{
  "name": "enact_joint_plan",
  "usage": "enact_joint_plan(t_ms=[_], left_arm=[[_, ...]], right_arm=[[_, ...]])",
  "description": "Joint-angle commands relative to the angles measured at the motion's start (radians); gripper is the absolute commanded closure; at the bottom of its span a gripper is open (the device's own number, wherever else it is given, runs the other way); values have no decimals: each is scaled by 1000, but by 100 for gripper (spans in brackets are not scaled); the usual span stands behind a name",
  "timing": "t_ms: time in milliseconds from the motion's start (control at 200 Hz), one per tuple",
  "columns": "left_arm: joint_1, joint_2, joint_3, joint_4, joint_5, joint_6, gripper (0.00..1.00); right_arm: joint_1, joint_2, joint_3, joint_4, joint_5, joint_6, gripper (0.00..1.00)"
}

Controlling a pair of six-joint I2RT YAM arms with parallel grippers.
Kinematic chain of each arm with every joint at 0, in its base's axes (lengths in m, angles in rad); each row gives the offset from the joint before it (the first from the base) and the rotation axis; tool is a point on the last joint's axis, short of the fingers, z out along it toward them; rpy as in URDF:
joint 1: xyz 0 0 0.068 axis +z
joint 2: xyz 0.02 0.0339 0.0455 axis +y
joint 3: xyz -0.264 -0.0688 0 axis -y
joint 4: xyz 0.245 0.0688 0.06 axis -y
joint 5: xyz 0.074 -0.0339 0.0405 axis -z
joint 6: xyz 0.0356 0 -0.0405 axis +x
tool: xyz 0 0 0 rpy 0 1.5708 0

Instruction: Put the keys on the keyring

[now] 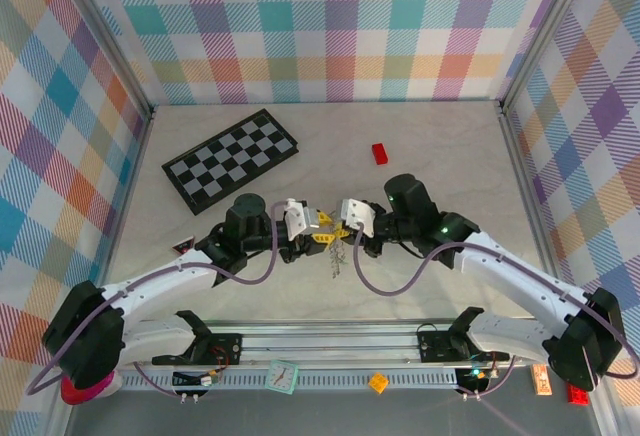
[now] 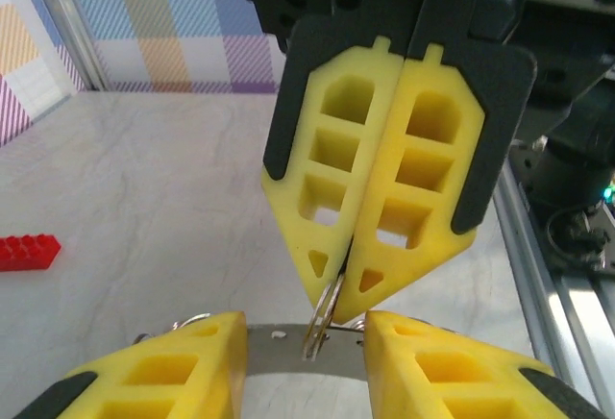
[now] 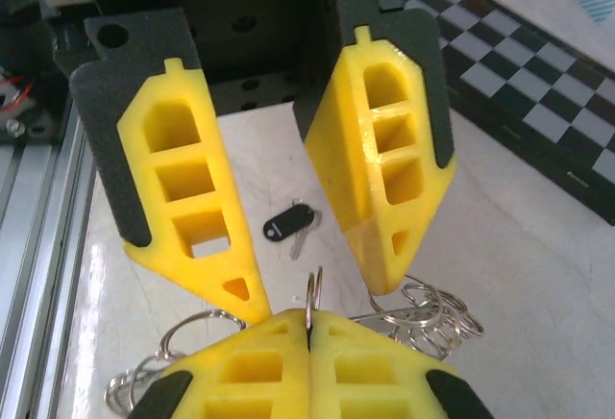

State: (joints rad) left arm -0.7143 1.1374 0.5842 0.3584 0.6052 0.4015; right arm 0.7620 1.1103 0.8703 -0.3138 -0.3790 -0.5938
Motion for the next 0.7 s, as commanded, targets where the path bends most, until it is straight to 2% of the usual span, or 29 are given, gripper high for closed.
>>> enact_joint_plan(t_ms=[0,340,595,695], left_arm=[[-11,-19,48,-191,-13,130,66],[-16,-5,100,-289,26,212,78],[-19,3,106,-266,56,207,79],[-19,3,105,-265,60,207,89]], right_arm=[[21,20,60,-150,24,-92,100],[52,60,111,-174,11,-122,100],[68,84,127,-171,11,-123,100],[71,89,127,-164,2,-117,100]])
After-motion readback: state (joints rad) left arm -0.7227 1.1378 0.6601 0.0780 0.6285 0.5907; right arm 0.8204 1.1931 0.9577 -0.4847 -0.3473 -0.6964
